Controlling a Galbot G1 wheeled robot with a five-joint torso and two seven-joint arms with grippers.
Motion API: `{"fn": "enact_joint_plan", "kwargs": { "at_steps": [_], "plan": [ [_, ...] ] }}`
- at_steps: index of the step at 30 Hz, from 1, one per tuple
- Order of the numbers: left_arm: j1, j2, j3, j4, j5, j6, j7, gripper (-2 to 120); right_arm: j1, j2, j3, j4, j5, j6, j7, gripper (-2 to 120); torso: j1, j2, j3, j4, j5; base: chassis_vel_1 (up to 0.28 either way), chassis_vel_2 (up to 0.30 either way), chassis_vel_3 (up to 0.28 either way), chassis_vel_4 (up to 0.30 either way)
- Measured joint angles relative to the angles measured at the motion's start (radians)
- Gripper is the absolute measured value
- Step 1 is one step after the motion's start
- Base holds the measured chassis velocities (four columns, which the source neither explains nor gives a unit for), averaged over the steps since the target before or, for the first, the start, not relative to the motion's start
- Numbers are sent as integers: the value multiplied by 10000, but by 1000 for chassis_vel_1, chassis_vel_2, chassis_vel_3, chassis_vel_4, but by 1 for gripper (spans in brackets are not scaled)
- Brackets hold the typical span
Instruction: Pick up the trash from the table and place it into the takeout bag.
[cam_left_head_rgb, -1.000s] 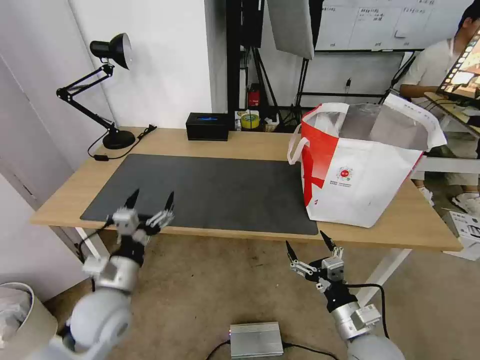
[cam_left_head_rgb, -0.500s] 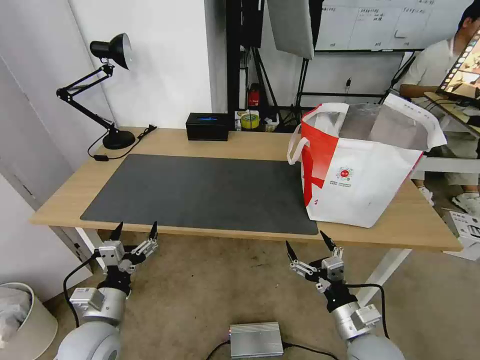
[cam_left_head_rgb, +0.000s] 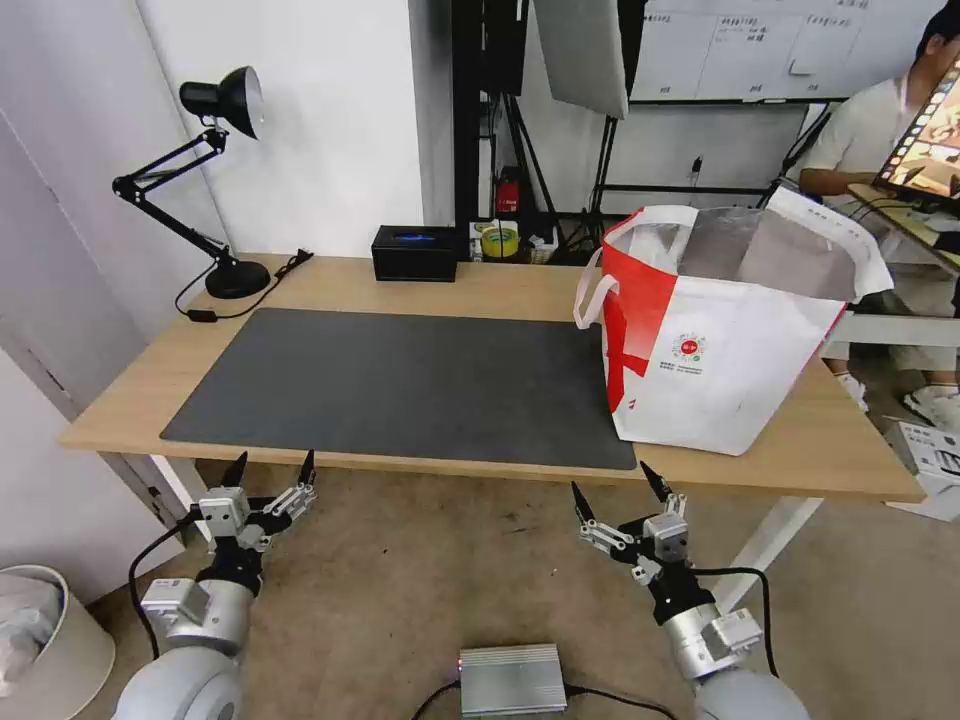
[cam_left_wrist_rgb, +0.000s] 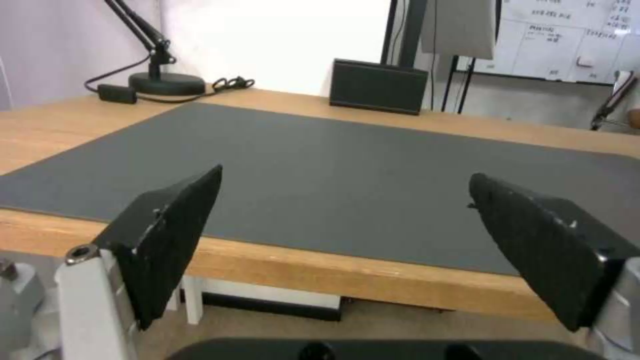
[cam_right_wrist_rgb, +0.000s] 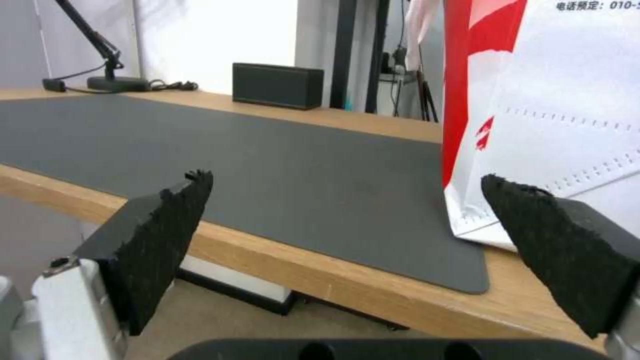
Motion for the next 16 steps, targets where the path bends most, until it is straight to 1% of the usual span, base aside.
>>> {"fn": "enact_joint_plan", "kwargs": {
  "at_steps": [16],
  "plan": [
    [-15,11,15,-4,-7,1,-6,100,0,0,-1,0,0,0,0,100,0,0,0,0,0,0,0,0,0]
  ]
}}
